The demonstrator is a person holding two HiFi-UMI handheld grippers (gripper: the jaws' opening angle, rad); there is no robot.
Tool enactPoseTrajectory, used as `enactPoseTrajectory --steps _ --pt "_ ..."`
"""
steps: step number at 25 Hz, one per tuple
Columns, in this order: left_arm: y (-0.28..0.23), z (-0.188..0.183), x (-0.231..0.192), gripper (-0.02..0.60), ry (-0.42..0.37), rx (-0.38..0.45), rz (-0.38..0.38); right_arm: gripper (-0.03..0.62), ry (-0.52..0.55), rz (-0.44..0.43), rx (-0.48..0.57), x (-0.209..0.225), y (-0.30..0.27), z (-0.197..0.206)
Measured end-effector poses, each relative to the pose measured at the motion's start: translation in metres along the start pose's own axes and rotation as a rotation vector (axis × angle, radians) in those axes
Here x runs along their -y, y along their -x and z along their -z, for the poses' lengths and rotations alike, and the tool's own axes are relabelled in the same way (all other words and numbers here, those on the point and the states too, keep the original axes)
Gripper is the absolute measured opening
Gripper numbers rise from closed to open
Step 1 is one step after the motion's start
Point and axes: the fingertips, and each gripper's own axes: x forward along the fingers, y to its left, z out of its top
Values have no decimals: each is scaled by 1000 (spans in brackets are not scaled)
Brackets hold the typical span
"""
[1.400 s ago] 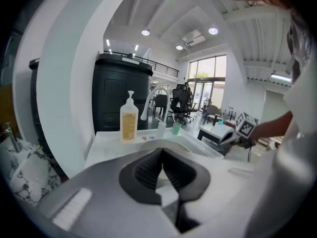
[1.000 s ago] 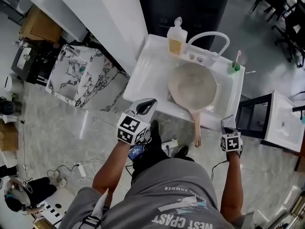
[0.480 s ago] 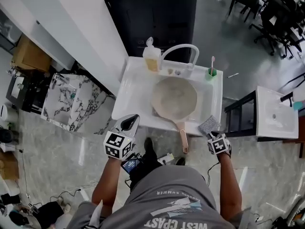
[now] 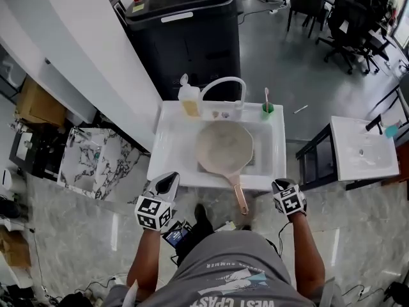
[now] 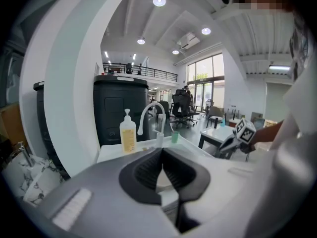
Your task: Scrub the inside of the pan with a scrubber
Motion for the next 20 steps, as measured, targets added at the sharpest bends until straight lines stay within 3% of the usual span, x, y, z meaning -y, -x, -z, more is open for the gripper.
enactPoseTrajectory --steps 2,6,10,15,20 --pt "8 -5 3 3 -1 14 -1 2 -27 1 106 -2 24 -26" --pt "25 -20 12 2 -4 56 -3 0 -133 -60 382 -9 93 -84" --pt "42 -39 24 2 0 113 5 0 -150 -110 610 -21 168 -132" --pt "57 -64 40 2 -13 177 32 -2 -65 -123 746 -48 234 -165" --pt "64 -81 55 2 -39 218 52 -2 -24 -145 778 -64 262 -174"
